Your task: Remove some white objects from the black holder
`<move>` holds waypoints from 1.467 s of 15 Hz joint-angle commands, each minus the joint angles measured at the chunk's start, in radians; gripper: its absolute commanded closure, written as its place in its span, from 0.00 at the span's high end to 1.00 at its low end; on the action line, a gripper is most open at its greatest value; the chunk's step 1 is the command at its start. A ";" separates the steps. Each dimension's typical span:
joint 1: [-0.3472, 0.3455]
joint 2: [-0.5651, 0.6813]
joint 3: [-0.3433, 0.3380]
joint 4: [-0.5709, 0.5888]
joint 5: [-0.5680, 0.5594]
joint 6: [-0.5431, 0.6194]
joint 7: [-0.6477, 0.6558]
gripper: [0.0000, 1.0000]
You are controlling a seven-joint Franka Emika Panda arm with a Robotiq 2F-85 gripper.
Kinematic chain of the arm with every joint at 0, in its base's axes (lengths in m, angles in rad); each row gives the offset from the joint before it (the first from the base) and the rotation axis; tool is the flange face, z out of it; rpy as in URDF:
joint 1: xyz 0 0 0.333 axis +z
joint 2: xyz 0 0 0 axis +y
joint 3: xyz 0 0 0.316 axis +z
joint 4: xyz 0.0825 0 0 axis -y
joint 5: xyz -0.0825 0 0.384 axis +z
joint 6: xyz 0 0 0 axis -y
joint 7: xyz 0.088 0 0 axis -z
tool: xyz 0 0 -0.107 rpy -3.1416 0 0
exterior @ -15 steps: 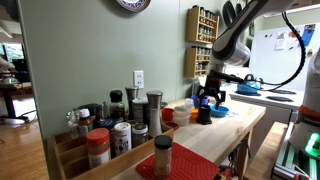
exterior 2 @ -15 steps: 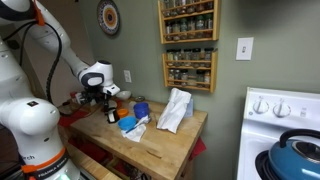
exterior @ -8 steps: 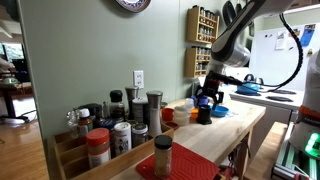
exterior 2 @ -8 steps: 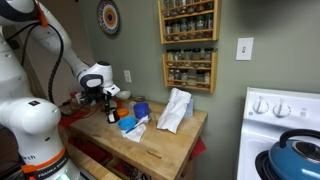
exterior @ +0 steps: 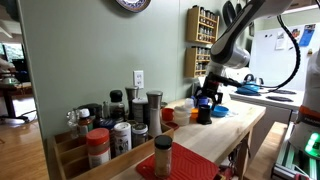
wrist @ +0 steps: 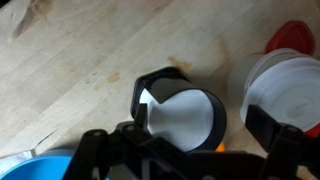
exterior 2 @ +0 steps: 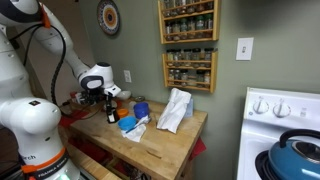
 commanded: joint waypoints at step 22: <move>0.025 -0.010 -0.018 -0.013 0.038 0.019 -0.043 1.00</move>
